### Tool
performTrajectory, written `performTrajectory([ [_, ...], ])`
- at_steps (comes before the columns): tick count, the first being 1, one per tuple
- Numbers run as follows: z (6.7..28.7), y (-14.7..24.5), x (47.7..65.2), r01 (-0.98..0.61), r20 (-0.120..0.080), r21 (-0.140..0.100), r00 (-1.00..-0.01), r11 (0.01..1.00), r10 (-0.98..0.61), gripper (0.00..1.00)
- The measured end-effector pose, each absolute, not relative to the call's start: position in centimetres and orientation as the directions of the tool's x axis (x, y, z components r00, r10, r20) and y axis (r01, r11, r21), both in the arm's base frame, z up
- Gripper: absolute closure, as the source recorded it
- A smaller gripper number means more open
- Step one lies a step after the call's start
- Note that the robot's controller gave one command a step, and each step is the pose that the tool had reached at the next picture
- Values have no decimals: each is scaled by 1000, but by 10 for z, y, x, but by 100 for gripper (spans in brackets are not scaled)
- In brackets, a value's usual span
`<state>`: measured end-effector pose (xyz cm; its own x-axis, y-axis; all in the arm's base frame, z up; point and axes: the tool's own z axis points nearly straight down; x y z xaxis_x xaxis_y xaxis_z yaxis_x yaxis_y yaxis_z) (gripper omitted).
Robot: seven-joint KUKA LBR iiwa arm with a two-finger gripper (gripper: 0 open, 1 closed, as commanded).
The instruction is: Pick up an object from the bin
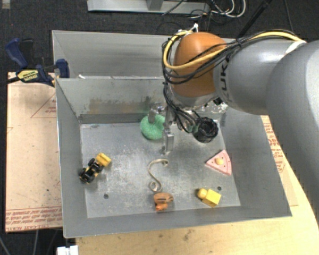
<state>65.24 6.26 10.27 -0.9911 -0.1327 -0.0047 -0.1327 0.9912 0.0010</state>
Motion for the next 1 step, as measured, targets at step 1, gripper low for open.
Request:
performTrajectory([
  [1,87,56,653,-82,-6,2,-997,997,-82,0],
])
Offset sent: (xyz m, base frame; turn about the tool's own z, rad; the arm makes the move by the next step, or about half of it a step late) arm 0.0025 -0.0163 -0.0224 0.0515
